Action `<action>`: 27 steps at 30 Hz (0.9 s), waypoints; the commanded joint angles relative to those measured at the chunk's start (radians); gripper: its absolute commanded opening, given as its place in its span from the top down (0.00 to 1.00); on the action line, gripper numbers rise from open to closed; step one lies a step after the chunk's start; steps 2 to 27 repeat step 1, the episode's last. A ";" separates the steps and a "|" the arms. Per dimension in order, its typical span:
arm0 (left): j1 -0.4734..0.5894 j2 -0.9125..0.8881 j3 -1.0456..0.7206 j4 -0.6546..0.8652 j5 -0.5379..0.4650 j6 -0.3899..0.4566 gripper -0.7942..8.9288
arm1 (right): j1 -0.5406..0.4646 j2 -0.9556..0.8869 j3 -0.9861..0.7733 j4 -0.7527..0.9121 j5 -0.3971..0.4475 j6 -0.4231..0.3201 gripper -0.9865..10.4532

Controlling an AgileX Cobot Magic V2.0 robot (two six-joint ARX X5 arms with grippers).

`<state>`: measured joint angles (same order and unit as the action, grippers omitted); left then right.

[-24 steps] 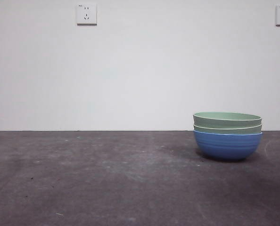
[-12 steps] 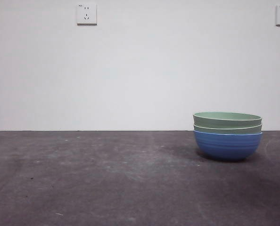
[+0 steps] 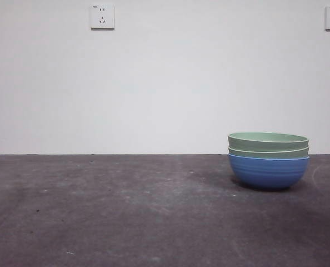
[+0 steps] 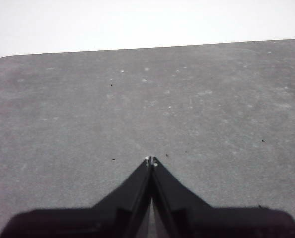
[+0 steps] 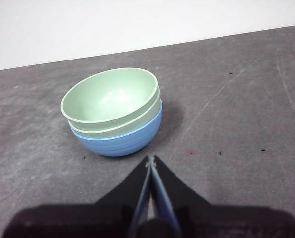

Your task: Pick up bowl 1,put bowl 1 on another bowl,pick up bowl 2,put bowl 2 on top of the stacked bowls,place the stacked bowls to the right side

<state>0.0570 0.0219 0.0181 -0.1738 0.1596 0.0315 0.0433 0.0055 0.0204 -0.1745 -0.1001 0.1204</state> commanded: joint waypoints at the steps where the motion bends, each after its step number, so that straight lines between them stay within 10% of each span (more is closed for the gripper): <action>1: 0.003 -0.004 -0.014 0.000 -0.002 -0.009 0.92 | -0.002 0.001 -0.014 -0.003 0.003 0.010 0.91; 27: 0.003 -0.004 -0.014 0.000 -0.002 -0.009 0.92 | -0.002 0.001 -0.014 -0.003 0.003 0.010 0.91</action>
